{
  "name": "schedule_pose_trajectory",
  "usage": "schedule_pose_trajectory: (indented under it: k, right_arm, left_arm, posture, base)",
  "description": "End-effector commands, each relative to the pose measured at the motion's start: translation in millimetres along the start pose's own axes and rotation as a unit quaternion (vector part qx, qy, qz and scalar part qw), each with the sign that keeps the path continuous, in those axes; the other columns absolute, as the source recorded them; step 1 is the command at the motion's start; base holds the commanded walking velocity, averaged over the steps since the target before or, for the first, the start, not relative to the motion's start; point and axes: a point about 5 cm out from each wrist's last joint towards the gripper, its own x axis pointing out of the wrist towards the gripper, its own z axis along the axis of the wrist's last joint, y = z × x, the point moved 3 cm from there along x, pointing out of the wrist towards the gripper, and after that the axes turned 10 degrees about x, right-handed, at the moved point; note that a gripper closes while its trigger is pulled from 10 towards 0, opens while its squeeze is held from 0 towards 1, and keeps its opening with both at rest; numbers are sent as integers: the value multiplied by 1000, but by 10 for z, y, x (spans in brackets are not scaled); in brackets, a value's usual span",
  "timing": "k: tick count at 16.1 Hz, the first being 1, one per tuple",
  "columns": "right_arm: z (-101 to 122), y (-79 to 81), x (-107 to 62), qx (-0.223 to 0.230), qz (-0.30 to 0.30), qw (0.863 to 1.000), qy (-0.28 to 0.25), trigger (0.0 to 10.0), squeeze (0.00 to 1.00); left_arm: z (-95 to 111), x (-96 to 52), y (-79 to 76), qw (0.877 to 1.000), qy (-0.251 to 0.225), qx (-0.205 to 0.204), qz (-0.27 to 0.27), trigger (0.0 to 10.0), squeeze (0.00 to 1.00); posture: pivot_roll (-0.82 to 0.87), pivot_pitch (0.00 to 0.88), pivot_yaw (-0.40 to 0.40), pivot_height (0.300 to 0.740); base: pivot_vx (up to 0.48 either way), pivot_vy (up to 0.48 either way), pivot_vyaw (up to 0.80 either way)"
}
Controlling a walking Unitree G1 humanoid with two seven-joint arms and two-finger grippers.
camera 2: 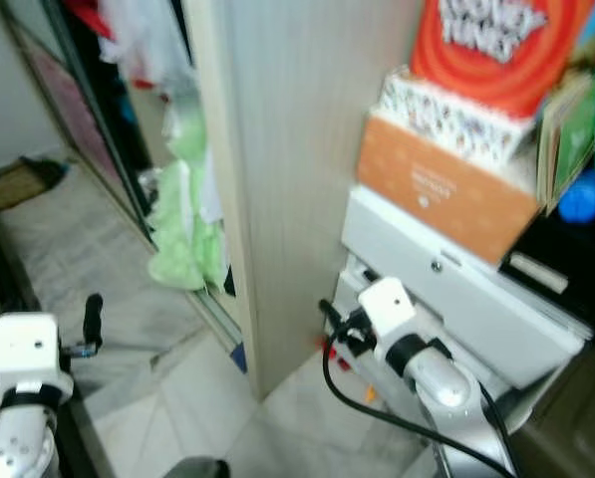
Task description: Clean up the room
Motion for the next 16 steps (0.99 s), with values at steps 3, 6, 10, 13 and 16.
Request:
schedule_pose_trajectory:
  k: [3,6,10,13,16]
  right_arm:
    - [-160,-5,-28,31,64,996,58,10000,0]
    - [-121,-67,-30,33,54,997,43,10000,0]
    - [92,-85,85,62,30,998,-13,10000,0]
    - [171,-103,147,74,7,997,-30,10000,0]
    - [166,-71,167,77,5,997,-32,10000,0]
  left_arm:
    - [17,27,9,1000,-2,4,8,10000,0]
    - [-31,-51,-30,1000,6,12,3,10000,0]
    - [-13,-3,-34,1000,5,7,6,10000,0]
    - [8,7,-66,1000,4,4,-5,10000,0]
    - [27,11,-79,1000,-5,3,-8,10000,0]
  posture:
    - [-13,0,-38,740]
    - [-11,0,-42,740]
    - [-16,0,-43,740]
    - [-19,0,-44,740]
    - [-19,0,-45,740]
  base:
    - [0,0,800]
    - [0,0,800]
    - [0,0,800]
    - [0,0,800]
    - [0,0,800]
